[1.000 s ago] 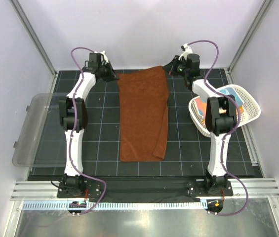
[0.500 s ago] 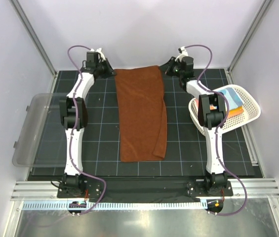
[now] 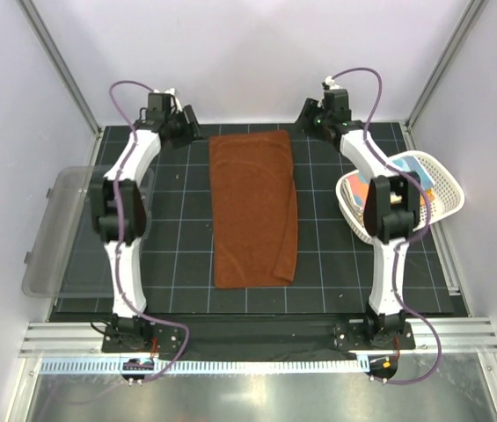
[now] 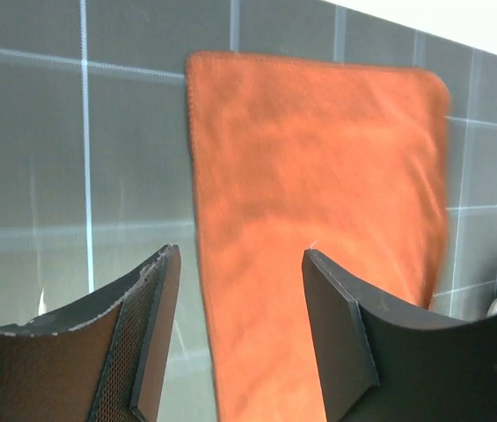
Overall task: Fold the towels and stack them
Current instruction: Flatten out the crumpled towel
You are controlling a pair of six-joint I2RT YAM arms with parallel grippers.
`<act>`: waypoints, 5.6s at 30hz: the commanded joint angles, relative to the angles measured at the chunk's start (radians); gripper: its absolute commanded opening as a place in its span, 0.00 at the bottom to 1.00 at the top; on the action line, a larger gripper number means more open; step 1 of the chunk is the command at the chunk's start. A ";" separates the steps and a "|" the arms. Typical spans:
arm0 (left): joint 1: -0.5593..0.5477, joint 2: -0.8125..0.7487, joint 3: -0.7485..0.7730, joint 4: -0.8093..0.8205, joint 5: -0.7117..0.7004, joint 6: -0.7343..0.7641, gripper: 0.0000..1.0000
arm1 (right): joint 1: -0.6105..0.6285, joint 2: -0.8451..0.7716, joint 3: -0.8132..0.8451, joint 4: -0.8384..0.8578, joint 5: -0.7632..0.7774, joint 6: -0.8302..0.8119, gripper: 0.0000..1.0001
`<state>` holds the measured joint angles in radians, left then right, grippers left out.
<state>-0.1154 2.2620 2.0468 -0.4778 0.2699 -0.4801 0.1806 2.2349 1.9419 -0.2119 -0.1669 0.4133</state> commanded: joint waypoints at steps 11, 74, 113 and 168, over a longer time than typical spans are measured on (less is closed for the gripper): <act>-0.357 -0.939 -0.962 -0.073 -0.114 -0.141 0.56 | 0.460 -0.715 -0.760 -0.333 0.181 0.140 0.32; -0.486 -1.027 -1.594 0.177 -0.191 -0.476 0.01 | 0.763 -0.877 -1.224 -0.395 0.625 0.444 0.22; -0.487 -1.151 -1.582 0.074 -0.209 -0.469 0.03 | 0.941 -0.584 -0.966 -0.339 0.618 0.415 0.30; -0.553 -0.930 -1.554 0.074 -0.274 -0.459 0.00 | 0.941 -0.781 -1.077 -0.423 0.678 0.489 0.05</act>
<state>-0.6609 1.2858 0.5262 -0.3168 0.0975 -0.9653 1.1191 1.5158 0.8635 -0.5777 0.4408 0.8711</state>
